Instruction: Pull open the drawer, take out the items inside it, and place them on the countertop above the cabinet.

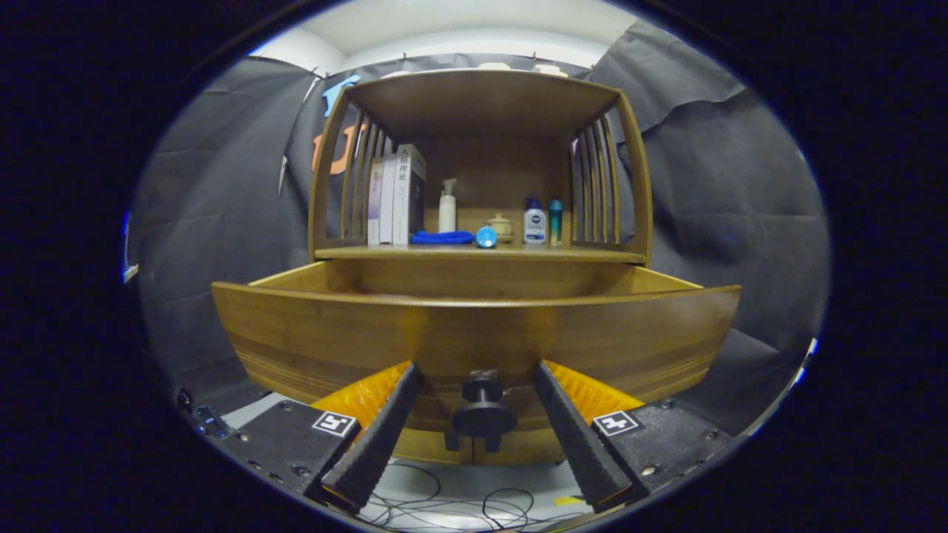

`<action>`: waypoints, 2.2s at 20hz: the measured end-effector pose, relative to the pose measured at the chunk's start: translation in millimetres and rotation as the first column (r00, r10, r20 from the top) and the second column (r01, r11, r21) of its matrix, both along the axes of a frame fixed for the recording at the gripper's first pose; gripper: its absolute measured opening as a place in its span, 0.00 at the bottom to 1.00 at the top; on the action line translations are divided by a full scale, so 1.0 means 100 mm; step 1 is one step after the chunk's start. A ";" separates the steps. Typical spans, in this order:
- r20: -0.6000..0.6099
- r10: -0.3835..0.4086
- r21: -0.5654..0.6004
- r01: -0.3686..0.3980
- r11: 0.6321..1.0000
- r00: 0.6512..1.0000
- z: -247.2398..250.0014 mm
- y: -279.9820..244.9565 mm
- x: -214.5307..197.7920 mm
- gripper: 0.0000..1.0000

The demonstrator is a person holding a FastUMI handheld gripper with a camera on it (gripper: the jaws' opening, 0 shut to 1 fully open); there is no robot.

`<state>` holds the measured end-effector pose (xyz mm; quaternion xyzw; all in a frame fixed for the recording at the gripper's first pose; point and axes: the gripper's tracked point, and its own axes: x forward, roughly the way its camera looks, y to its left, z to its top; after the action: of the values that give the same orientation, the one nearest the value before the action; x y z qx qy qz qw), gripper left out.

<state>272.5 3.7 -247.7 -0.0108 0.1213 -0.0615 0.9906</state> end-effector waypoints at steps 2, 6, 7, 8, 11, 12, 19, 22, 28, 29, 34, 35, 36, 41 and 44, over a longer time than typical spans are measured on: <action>-0.015 -0.004 0.008 0.004 1.000 1.000 0.00 -0.02 0.16 1.00; -0.028 -0.007 -0.003 0.007 1.000 1.000 0.06 -0.07 0.47 1.00; -0.019 -0.007 -0.003 0.007 1.000 1.000 0.09 -0.07 0.55 1.00; -0.034 -0.008 0.006 0.008 1.000 0.999 0.08 -0.09 0.62 1.00; -0.045 -0.006 0.020 0.006 1.000 0.999 0.07 -0.10 0.82 1.00; -0.051 -0.005 0.021 0.007 1.000 0.999 0.07 -0.11 0.90 1.00; -0.067 -0.020 -0.009 0.019 1.000 0.998 0.03 -0.18 1.42 1.00; -0.068 -0.021 -0.011 0.020 1.000 0.997 0.03 -0.21 1.62 1.00; -0.070 -0.037 -0.036 0.034 0.999 0.997 -0.01 -0.21 1.80 1.00; -0.077 -0.033 -0.043 0.030 0.999 0.997 -0.01 -0.21 1.77 1.00; -0.077 0.009 -0.038 -0.012 0.999 0.997 0.18 -0.19 1.59 1.00; -0.067 0.024 -0.036 -0.026 0.999 0.997 0.24 -0.16 1.53 1.00; -0.058 0.041 -0.031 -0.043 0.999 0.997 0.32 -0.13 1.43 1.00; -0.010 0.108 -0.016 -0.108 0.994 0.994 0.64 0.05 0.97 1.00; 0.017 0.139 -0.008 -0.139 0.990 0.990 0.85 0.16 0.68 1.00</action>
<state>340.7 19.3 -162.4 -0.0222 0.1116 0.0070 0.9935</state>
